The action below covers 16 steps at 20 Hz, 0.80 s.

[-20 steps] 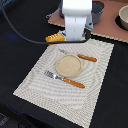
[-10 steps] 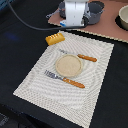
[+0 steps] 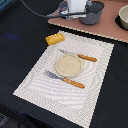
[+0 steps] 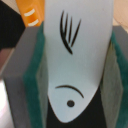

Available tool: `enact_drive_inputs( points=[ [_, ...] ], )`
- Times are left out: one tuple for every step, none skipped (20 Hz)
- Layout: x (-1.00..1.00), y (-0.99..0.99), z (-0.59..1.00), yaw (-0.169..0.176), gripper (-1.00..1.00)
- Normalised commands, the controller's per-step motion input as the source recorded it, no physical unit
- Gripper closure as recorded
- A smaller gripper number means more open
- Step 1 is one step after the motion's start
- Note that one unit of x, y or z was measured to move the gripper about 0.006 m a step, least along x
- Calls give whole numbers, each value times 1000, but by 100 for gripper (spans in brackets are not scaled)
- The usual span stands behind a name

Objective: Interact with the objects in diverse but meaningful ways.

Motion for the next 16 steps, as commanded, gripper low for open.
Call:
enact_drive_inputs(
  points=[
    [-517, 611, 0, 20, 100],
    [-517, 609, 0, 20, 100],
    [-517, 611, -6, 20, 100],
    [-514, 611, -6, 20, 100],
    [-514, 609, -6, 21, 100],
    [-514, 609, -3, 21, 100],
    [-514, 606, 0, 23, 100],
    [-511, 606, -9, 24, 100],
    [-511, 606, -11, 25, 100],
    [-509, 603, -20, 26, 100],
    [-506, 603, -17, 26, 100],
    [-503, 603, -23, 28, 100],
    [-497, 603, -31, 30, 100],
    [-480, 606, -51, 34, 100],
    [-480, 611, -60, 36, 100],
    [-483, 606, -71, 39, 100]
  ],
)
